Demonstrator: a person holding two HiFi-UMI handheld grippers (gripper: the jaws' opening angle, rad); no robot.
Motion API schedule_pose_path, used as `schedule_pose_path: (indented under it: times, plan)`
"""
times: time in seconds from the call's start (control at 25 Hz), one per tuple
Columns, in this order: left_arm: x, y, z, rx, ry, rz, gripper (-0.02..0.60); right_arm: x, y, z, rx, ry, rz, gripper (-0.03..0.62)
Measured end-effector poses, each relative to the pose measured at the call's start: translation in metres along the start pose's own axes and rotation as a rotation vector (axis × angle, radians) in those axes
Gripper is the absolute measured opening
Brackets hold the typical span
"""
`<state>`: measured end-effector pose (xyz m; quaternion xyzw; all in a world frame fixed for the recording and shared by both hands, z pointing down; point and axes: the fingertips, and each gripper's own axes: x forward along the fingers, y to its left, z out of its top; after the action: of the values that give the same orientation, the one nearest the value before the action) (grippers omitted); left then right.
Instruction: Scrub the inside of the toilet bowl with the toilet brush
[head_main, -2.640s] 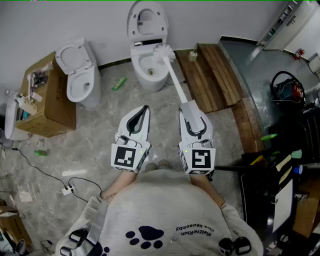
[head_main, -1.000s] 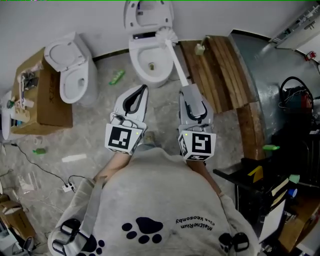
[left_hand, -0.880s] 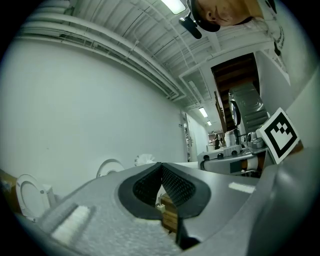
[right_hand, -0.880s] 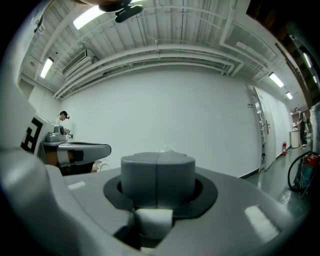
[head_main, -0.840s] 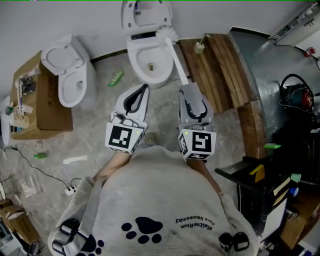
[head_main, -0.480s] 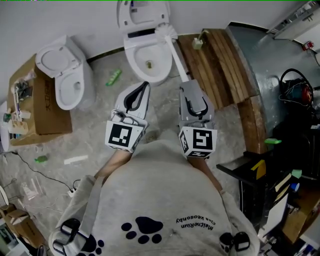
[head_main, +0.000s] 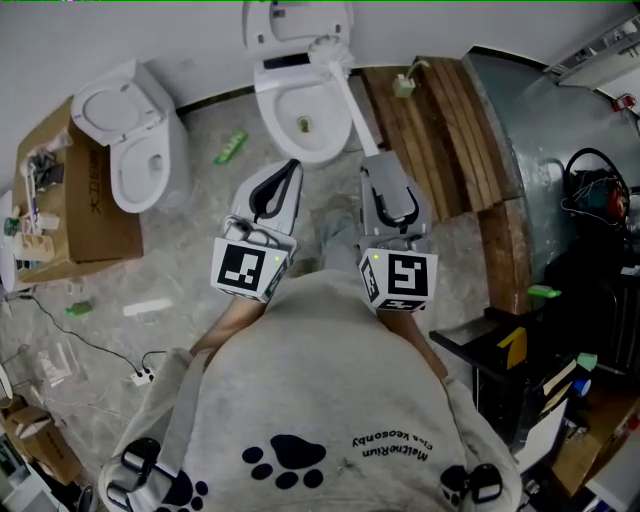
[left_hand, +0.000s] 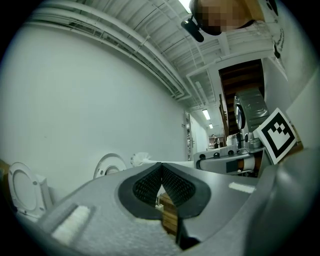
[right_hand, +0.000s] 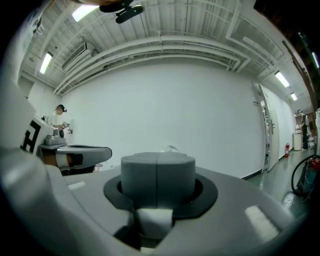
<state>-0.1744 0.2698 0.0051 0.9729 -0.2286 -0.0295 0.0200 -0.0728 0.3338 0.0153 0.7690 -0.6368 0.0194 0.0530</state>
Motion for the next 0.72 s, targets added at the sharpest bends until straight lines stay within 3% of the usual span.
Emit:
schedule_pose_path:
  times: [0.44,0.72]
  plan:
    - [0.098,0.054,-0.019,0.015,-0.012,0.085,-0.012,0.110,-0.047,-0.010,-0.018,0.028,0.101,0.152]
    - [0.169,0.101,-0.015,0.020,0.002,0.193,-0.012,0.205,-0.080,-0.004,-0.045,0.044,0.220,0.152]
